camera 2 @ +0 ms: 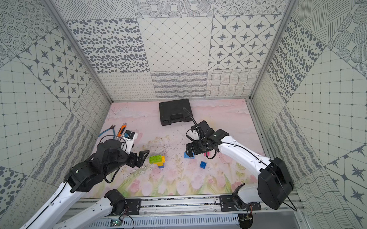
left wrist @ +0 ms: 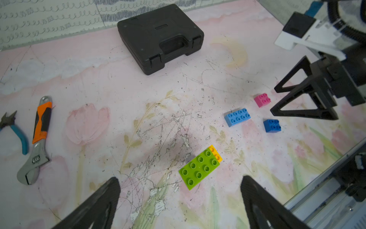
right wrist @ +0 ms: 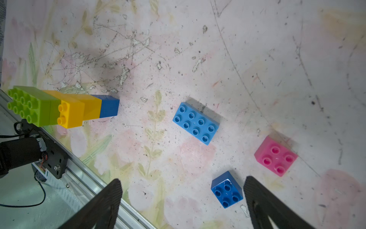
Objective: Assemble a spoon with lego
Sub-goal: Assemble the lego brick with the lego brick, then pick up the lego brick from the center of the board.
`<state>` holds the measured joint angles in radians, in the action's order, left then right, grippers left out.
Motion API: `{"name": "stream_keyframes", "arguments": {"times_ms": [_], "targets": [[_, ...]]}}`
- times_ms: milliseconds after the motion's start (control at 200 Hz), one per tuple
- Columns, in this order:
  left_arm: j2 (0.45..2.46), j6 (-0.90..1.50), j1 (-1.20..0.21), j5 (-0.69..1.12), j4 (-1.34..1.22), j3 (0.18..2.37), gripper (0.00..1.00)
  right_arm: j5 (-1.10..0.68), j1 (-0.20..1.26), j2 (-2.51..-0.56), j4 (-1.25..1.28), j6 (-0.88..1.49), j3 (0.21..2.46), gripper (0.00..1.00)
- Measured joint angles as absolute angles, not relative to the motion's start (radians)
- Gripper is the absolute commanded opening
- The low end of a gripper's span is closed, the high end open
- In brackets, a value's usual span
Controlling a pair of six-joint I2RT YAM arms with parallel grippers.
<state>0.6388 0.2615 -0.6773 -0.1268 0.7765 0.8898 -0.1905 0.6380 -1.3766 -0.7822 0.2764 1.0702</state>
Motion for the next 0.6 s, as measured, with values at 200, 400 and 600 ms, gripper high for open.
{"name": "stream_keyframes", "arguments": {"times_ms": [200, 400, 600], "targets": [[0.545, 0.459, -0.677, -0.146, 0.813, 0.858, 0.98, -0.076, 0.612, -1.484, -0.910, 0.352, 1.200, 0.96], [0.492, 0.533, -0.677, -0.130, 0.818, 0.807, 0.98, -0.035, 0.580, -1.465, -0.957, 0.523, 1.063, 0.91], [0.491, 0.556, -0.677, -0.107, 0.815, 0.780, 0.98, 0.008, 0.585, -1.415, -0.952, 0.657, 0.970, 0.88]]}}
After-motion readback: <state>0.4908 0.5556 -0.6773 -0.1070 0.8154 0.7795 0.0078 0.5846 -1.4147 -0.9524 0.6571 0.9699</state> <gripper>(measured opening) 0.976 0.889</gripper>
